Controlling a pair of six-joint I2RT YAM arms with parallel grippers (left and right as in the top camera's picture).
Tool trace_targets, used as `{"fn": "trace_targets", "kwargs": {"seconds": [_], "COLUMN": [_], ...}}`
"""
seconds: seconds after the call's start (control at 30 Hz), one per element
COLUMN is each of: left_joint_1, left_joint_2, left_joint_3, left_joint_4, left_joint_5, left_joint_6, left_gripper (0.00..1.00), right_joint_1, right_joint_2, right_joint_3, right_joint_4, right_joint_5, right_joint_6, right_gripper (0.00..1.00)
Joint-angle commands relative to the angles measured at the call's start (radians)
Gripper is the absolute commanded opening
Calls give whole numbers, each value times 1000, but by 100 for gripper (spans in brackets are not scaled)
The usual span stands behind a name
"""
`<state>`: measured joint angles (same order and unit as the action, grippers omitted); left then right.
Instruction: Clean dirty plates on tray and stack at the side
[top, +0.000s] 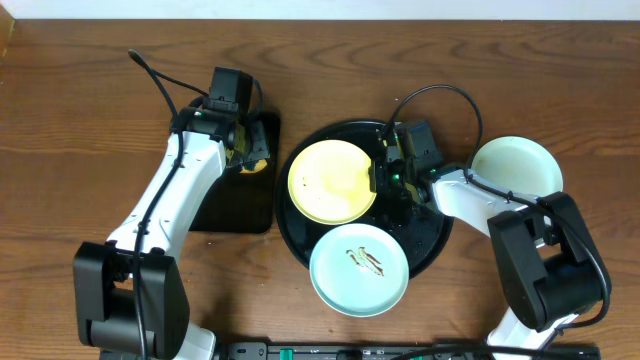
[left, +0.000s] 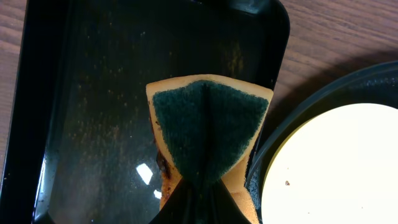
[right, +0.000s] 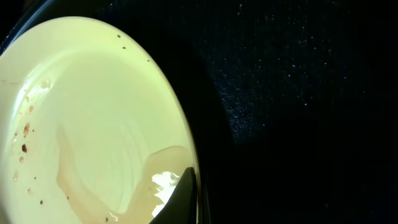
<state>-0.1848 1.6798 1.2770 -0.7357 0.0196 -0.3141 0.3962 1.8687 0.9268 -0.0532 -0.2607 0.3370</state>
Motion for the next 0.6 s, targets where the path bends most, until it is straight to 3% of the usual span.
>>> {"fn": "trace_targets", "kwargs": {"seconds": [0.0,0.17,0.57], "left_joint_1": [2,3,2], "left_joint_2": [-1,-1,-1], "left_joint_3": [-2,-2,-2], "left_joint_4": [-8,-12,-11], "left_joint_5": [-9,-9,-9], "left_joint_6": [5,5,5], "left_gripper": [8,8,8], "right_joint_1": [15,-5,-36], "right_joint_2": [18,-34,-330], "right_joint_3": [-26,-18,3], "right_joint_4": [-41,-40,-181], "right_joint_5": [68,170,378], "right_joint_6": [-1,-5,-236], "right_gripper": [1,1,1]}}
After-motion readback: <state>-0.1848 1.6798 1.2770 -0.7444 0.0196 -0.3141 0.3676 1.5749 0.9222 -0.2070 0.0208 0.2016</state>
